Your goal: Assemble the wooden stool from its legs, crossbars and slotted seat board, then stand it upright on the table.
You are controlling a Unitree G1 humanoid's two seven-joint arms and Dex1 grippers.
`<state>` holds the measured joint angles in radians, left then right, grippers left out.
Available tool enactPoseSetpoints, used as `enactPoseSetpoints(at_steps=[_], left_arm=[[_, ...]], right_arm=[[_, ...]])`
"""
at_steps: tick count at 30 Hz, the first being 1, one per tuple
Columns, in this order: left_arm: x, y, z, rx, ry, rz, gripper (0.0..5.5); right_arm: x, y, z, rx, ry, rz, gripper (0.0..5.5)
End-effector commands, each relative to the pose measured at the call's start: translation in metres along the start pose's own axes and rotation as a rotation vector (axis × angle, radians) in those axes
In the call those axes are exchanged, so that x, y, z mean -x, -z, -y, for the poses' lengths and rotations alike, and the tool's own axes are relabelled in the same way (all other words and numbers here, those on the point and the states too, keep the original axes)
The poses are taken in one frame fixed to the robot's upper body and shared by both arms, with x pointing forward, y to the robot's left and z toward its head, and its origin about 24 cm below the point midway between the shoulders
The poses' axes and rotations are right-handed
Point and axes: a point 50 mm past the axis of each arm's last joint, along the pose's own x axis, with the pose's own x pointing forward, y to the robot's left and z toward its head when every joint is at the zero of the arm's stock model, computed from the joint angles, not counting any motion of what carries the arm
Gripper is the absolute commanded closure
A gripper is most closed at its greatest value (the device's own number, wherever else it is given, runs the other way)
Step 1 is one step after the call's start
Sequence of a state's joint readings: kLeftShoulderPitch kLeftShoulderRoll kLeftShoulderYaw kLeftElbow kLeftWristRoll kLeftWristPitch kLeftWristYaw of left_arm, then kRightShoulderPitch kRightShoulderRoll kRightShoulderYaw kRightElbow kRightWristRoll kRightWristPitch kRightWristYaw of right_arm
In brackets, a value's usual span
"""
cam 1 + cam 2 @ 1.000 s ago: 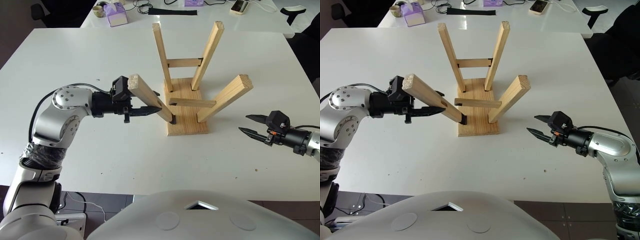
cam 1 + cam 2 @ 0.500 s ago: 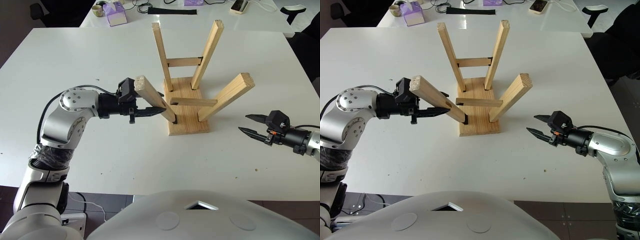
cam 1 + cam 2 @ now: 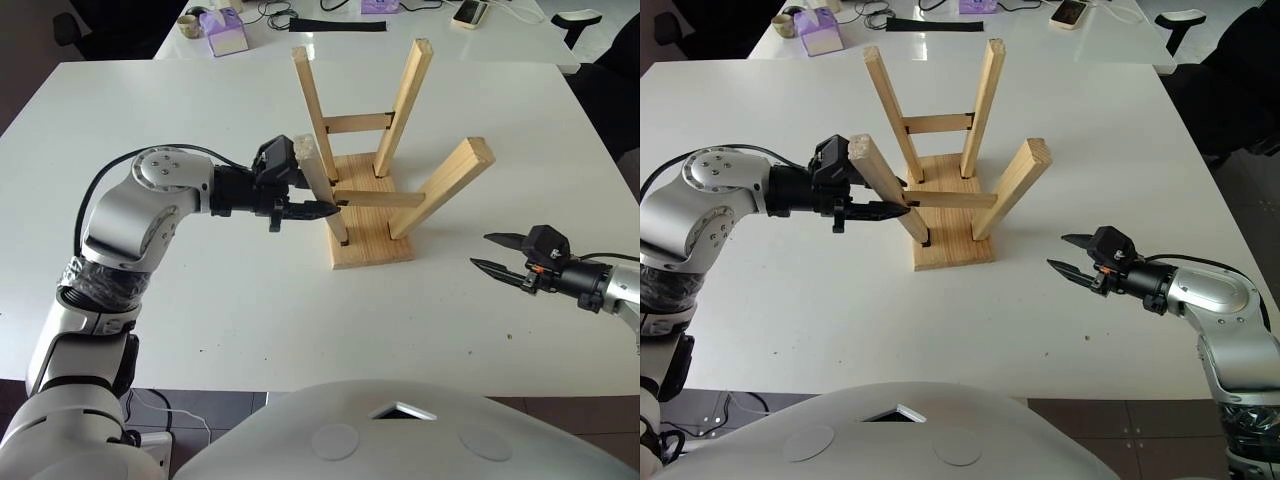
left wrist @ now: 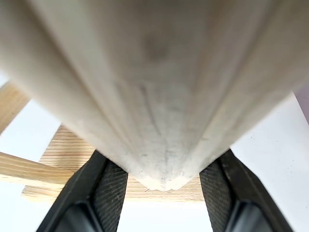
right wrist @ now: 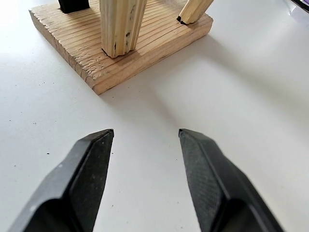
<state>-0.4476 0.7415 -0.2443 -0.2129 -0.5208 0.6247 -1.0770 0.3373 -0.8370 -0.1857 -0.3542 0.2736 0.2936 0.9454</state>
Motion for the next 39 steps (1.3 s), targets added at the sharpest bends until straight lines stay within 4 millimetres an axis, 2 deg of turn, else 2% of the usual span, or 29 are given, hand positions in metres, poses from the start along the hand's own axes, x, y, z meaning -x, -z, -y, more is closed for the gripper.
enactPoseSetpoints(at_steps=[1, 6, 9, 12, 15, 17, 19, 20, 22, 24, 27, 30, 31, 34, 36, 37, 39], left_arm=[[-0.002, 0.040, 0.002, 0.114, -0.027, -0.207, 3.47], [-0.012, 0.041, 0.004, 0.056, -0.003, -0.226, 3.47], [-0.013, 0.046, 0.006, 0.042, -0.007, -0.242, 3.47], [-0.014, 0.053, 0.010, 0.044, -0.008, -0.252, 3.47], [-0.016, 0.054, 0.013, 0.054, -0.012, -0.243, 3.47], [-0.017, 0.055, 0.014, 0.057, -0.017, -0.239, 3.47], [-0.018, 0.055, 0.015, 0.060, -0.022, -0.236, 3.47], [-0.018, 0.055, 0.015, 0.061, -0.023, -0.236, 3.47], [-0.019, 0.056, 0.016, 0.061, -0.025, -0.234, 3.47], [-0.020, 0.055, 0.016, 0.058, -0.023, -0.233, 3.47], [-0.022, 0.054, 0.015, 0.053, -0.018, -0.232, 3.47], [-0.022, 0.054, 0.016, 0.046, -0.016, -0.234, 3.47], [-0.022, 0.054, 0.016, 0.046, -0.017, -0.235, 3.47], [-0.023, 0.054, 0.017, 0.042, -0.013, -0.235, 3.47], [-0.025, 0.052, 0.017, 0.036, -0.005, -0.233, 3.47], [-0.026, 0.051, 0.017, 0.031, 0.000, -0.233, 3.47], [-0.027, 0.049, 0.015, 0.020, 0.008, -0.235, 3.47]], right_arm=[[-0.002, -0.002, -0.001, 0.017, -0.003, 0.005, 3.02], [-0.005, -0.005, -0.002, 0.024, -0.015, 0.012, 3.02], [-0.009, -0.012, -0.016, 0.043, -0.080, 0.027, 3.02], [-0.016, -0.032, -0.040, 0.020, -0.177, 0.129, 3.02], [-0.023, -0.062, -0.069, -0.039, -0.283, 0.290, 3.02], [-0.026, -0.083, -0.079, -0.068, -0.306, 0.402, 3.02], [-0.030, -0.110, -0.073, -0.104, -0.233, 0.553, 3.02], [-0.034, -0.122, -0.067, -0.121, -0.178, 0.617, 3.19], [-0.042, -0.138, -0.057, -0.128, -0.100, 0.674, 3.39], [-0.051, -0.143, -0.052, -0.092, -0.039, 0.651, 3.69], [-0.066, -0.144, -0.043, 0.003, 0.075, 0.581, 3.73], [-0.077, -0.150, -0.040, 0.003, 0.122, 0.609, 3.73], [-0.083, -0.148, -0.040, -0.008, 0.130, 0.610, 3.73], [-0.116, -0.113, -0.050, -0.093, 0.122, 0.441, 3.73], [-0.136, -0.075, -0.068, -0.088, 0.077, 0.263, 3.73], [-0.144, -0.050, -0.080, -0.086, 0.049, 0.152, 3.73], [-0.151, -0.018, -0.096, -0.096, 0.009, 0.025, 3.73]])
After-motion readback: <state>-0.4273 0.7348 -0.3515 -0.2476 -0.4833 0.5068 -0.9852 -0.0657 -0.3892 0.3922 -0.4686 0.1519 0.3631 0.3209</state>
